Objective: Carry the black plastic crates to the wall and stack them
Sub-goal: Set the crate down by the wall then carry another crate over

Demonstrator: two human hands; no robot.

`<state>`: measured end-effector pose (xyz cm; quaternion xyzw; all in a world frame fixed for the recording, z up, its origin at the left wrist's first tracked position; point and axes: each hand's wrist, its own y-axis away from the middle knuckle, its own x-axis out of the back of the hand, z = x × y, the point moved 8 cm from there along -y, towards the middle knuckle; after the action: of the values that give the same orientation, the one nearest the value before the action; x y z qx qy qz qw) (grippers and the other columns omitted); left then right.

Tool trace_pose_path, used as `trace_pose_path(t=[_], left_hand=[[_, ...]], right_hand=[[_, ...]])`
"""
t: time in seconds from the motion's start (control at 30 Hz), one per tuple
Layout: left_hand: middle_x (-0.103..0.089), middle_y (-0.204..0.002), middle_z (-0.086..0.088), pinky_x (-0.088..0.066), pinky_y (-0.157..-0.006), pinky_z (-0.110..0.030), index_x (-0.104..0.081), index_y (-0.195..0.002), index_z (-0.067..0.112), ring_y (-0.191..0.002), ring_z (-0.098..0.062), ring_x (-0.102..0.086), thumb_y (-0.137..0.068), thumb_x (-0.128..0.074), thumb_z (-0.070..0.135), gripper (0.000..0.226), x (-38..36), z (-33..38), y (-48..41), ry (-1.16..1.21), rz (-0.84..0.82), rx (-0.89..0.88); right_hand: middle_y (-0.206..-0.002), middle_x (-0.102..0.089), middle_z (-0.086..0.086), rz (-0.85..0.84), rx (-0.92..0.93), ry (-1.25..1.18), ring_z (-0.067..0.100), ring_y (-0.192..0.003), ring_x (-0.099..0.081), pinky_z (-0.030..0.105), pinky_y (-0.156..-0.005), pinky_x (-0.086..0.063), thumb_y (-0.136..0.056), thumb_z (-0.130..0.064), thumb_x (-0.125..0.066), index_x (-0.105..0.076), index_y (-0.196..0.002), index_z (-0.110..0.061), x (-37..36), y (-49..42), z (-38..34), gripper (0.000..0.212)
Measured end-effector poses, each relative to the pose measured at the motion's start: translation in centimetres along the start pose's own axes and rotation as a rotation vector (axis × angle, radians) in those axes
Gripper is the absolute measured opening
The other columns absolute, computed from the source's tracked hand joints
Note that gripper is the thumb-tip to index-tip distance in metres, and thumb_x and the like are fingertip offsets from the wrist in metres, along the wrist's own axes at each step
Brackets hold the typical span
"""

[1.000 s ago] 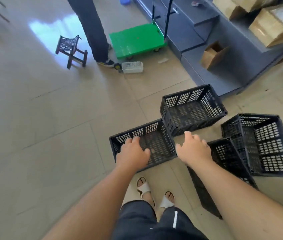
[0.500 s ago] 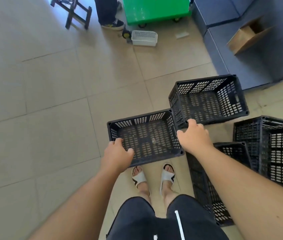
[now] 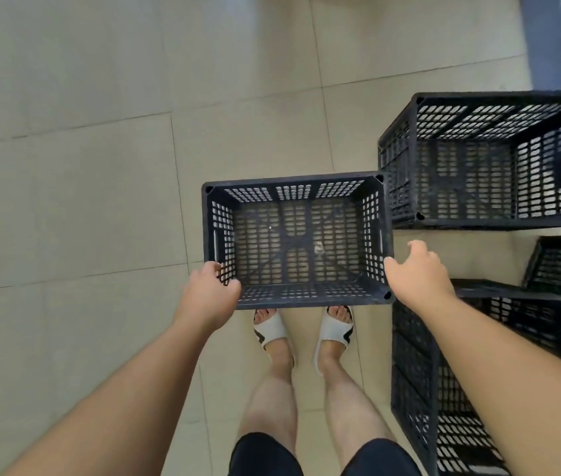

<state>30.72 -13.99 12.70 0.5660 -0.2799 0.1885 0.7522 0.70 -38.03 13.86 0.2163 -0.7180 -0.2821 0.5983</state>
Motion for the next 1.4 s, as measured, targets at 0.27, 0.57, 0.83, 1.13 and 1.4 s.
trace_pose_path(t=[0.27,0.57,0.83,1.13,1.4], left_hand=[[-0.056,-0.114,-0.003,-0.046,-0.080,-0.034,-0.053,-0.139,0.012,-0.094,-0.024,-0.055,-0.094,-0.057,0.028,0.048,-5.1,-4.0,-9.4,0.052,0.086,0.024],[-0.050,-0.134,-0.013,-0.048,-0.101,-0.056,-0.044,-0.140,0.015,-0.120,-0.039,-0.055,-0.086,-0.056,0.030,0.057,-7.3,-6.4,-16.9,0.131,0.219,0.178],[-0.065,-0.111,-0.004,-0.050,-0.083,-0.041,-0.053,-0.125,0.019,-0.095,-0.032,-0.062,-0.088,-0.049,0.031,0.039,-7.5,-7.0,-21.5,0.258,0.272,0.238],[-0.071,-0.094,-0.001,-0.052,-0.075,-0.035,-0.060,-0.099,0.016,-0.079,-0.015,-0.066,-0.098,-0.042,0.026,0.020,-8.1,-8.5,-25.4,0.412,0.187,0.255],[-0.067,-0.084,0.000,-0.039,-0.054,-0.026,-0.062,-0.098,0.014,-0.066,-0.011,-0.058,-0.103,-0.042,0.029,0.025,-4.9,-6.8,-19.4,0.394,0.241,0.229]], right_hand=[[-0.136,-0.048,0.017,0.019,-0.047,-0.018,0.040,-0.121,-0.048,0.047,-0.087,-0.044,-0.095,-0.040,-0.051,-0.038,-0.141,-0.012,-7.2,-9.7,3.1,0.055],[-0.140,-0.047,0.020,0.063,-0.091,-0.011,0.044,-0.123,-0.048,0.050,-0.095,-0.043,-0.095,-0.040,-0.054,-0.035,-0.143,-0.008,-11.5,-17.1,4.7,0.060],[-0.129,-0.055,0.023,0.078,-0.058,-0.041,0.043,-0.114,-0.053,0.048,-0.090,-0.045,-0.101,-0.031,-0.045,-0.037,-0.139,-0.004,-13.8,-21.4,3.8,0.047],[-0.119,-0.063,0.018,0.078,-0.099,-0.248,0.040,-0.107,-0.062,0.056,-0.094,-0.049,-0.102,-0.031,-0.041,-0.046,-0.118,-0.006,-15.2,-23.1,3.9,0.030],[-0.117,-0.063,0.019,0.110,-0.126,-0.238,0.039,-0.107,-0.060,0.051,-0.092,-0.051,-0.102,-0.027,-0.045,-0.052,-0.115,-0.003,-10.2,-18.7,4.5,0.028]])
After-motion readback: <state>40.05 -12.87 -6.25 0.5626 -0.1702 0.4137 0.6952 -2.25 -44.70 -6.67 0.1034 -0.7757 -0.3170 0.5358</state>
